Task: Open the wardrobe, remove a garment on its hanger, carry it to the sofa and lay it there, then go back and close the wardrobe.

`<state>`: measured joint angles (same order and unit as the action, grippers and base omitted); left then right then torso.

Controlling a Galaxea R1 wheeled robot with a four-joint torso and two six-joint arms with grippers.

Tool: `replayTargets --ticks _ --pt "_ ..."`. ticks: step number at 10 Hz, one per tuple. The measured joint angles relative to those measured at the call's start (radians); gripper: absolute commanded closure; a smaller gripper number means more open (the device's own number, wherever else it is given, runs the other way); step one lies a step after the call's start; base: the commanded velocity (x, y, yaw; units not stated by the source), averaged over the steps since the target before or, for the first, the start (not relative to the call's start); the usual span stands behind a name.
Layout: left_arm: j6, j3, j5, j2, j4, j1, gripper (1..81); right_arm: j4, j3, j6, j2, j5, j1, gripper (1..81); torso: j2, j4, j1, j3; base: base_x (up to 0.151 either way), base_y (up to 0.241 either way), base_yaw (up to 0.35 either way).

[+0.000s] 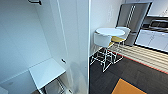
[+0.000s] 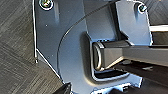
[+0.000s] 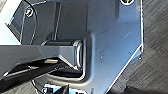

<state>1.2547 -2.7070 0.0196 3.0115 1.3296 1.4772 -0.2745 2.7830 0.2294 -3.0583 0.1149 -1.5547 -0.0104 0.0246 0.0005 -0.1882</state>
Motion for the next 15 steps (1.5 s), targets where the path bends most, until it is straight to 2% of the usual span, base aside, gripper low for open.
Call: replayTargets --ticks 15 --pt "-0.001 -0.001 -0.002 0.016 0.0 0.003 1.0 0.0 0.0 0.0 -0.002 0.0 -0.016 1.0 0.0 0.0 0.0 0.0 0.0 0.0 0.299"
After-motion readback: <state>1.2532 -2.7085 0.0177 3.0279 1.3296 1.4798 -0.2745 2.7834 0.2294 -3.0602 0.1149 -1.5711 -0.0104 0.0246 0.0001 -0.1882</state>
